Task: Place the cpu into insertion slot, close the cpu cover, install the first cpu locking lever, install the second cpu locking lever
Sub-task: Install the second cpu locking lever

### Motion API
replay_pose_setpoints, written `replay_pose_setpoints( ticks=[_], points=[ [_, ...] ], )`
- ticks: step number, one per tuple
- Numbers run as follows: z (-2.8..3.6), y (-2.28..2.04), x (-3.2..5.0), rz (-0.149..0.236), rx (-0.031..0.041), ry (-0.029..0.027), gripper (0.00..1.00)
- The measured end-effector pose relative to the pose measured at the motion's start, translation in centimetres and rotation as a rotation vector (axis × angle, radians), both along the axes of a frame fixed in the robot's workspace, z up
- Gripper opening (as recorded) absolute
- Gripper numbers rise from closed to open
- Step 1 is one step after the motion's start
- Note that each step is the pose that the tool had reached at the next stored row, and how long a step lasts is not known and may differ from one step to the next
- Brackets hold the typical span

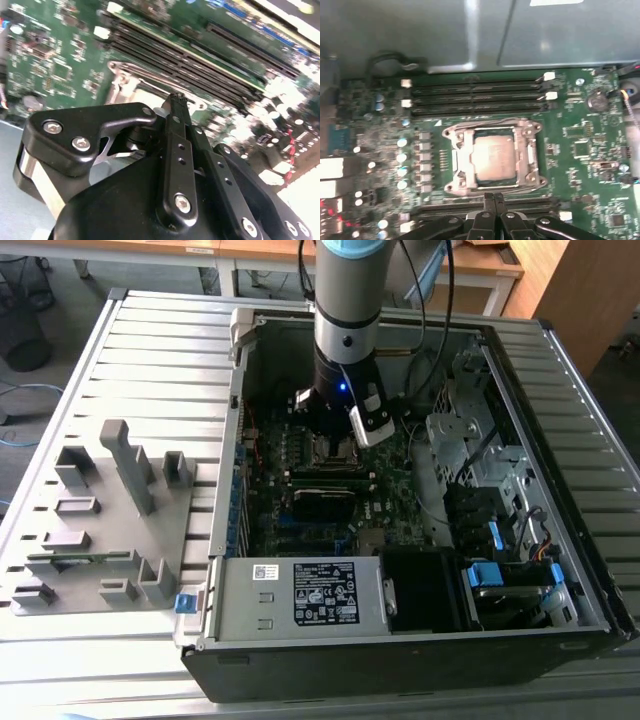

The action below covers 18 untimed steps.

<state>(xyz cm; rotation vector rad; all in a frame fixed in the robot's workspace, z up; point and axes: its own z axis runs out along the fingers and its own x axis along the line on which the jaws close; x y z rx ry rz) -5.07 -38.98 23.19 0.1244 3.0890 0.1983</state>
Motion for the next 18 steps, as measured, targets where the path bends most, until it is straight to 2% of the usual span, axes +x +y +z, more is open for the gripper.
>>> replay_pose_setpoints(
  ticks=[5,6,7,10,11,12,14,18],
  points=[
    [-0.09,1.81,0.79,0.0,-0.0046,0.0001,0.1],
    [-0.11,2.2,0.86,0.0,-0.007,0.0,0.1],
    [-0.13,2.55,0.91,0.0,-0.0127,0.0003,0.1],
    [-0.19,3.3,0.95,0.0,-0.0544,0.0042,0.1],
    [-0.21,3.53,0.97,0.0,-0.0657,0.0058,0.1],
    [-0.23,3.76,0.98,0.0,-0.0713,0.0063,0.1],
    [-0.25,3.96,0.99,0.0,-0.0726,0.0062,0.1],
    [-0.27,3.98,0.96,0.0,-0.076,0.0063,0.1]
  ],
)
